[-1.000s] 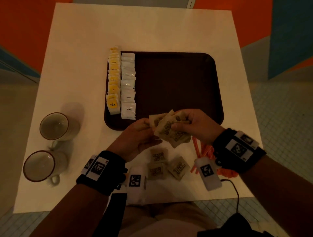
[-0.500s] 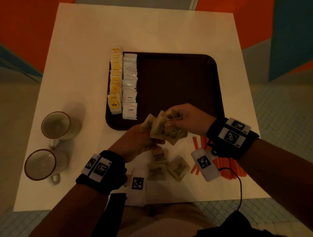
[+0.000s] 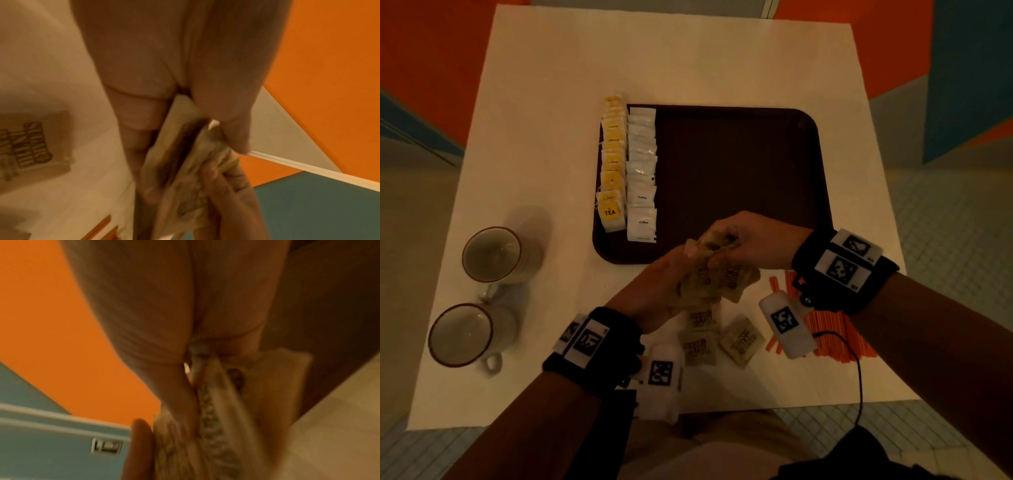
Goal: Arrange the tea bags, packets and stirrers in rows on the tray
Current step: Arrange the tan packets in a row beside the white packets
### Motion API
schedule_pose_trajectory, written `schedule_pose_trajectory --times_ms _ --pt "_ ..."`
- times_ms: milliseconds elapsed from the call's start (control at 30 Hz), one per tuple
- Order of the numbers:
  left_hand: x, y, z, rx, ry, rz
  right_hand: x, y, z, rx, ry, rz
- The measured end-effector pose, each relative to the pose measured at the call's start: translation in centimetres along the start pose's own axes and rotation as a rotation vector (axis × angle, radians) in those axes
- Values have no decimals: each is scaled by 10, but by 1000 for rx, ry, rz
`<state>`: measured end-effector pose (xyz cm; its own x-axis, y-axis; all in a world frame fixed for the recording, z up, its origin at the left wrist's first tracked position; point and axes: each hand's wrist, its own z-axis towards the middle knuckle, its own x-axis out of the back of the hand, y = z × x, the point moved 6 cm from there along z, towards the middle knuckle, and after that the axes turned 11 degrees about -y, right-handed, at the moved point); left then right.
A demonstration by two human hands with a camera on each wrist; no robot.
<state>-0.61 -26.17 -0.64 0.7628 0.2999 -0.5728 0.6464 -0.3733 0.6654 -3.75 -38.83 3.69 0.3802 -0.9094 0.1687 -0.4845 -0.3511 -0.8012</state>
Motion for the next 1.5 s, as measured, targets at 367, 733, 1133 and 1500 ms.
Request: schedule_pose_trajectory --times_ms 367,733,1133,1500 --pt "15 15 -2 -172 172 -311 -14 45 -16 124 222 960" --pt "11 27 3 -243 175 -162 -8 50 -23 166 294 979" --pt "18 22 9 -248 298 -95 -2 40 -28 127 279 789" --pt "4 -5 5 59 70 -98 -6 8 -9 -68 -116 -30"
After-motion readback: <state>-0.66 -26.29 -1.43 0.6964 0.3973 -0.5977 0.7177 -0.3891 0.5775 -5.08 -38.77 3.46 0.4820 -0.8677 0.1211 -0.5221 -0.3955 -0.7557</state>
